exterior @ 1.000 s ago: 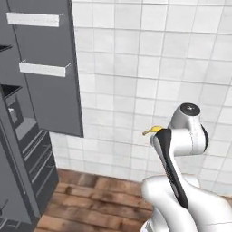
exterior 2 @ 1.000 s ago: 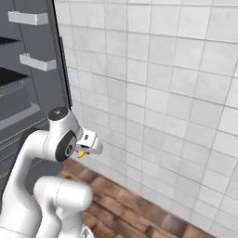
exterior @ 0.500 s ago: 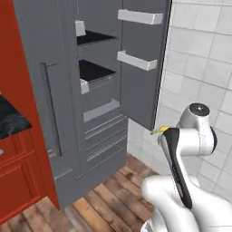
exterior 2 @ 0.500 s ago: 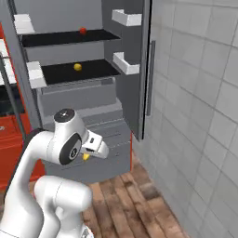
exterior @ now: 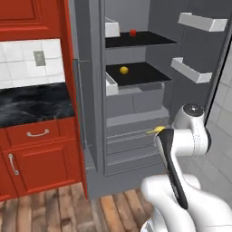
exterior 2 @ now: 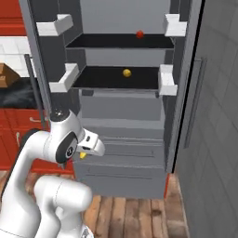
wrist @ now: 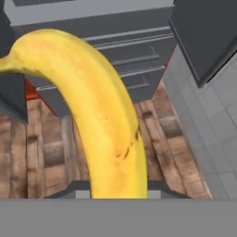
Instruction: Place the banana in the correct fridge rack based on whether it is a fruit or vegetable. Finally, close the fridge door.
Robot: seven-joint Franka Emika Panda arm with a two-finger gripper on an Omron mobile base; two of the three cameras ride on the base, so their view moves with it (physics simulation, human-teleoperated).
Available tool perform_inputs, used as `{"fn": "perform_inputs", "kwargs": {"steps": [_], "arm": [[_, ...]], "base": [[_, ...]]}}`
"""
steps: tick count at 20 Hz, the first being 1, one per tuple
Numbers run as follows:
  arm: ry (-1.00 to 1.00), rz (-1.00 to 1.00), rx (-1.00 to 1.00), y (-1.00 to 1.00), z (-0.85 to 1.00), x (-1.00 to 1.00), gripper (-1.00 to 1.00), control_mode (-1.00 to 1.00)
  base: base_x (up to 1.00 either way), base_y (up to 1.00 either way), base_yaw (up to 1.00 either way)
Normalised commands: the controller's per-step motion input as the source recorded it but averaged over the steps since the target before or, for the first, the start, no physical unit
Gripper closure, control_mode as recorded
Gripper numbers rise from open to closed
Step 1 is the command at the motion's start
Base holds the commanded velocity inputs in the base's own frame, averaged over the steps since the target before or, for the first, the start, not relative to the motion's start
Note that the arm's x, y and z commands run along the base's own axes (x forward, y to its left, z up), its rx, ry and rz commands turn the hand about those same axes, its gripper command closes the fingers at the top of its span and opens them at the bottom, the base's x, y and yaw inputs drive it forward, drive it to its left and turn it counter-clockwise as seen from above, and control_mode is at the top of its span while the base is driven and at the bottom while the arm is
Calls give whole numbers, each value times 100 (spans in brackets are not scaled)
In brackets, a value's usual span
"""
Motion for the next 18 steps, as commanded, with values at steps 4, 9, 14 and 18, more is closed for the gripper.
{"fn": "perform_inputs", "kwargs": {"steps": [4, 9, 14, 18], "arm": [[0, 0, 0, 0, 0, 0, 100, 100], [0, 0, 0, 0, 0, 0, 100, 100], [0, 0, 0, 0, 0, 0, 100, 100], [0, 0, 0, 0, 0, 0, 100, 100]], "base": [[64, -16, 6], [90, -31, 10], [77, -49, 16], [79, -18, 12]]}}
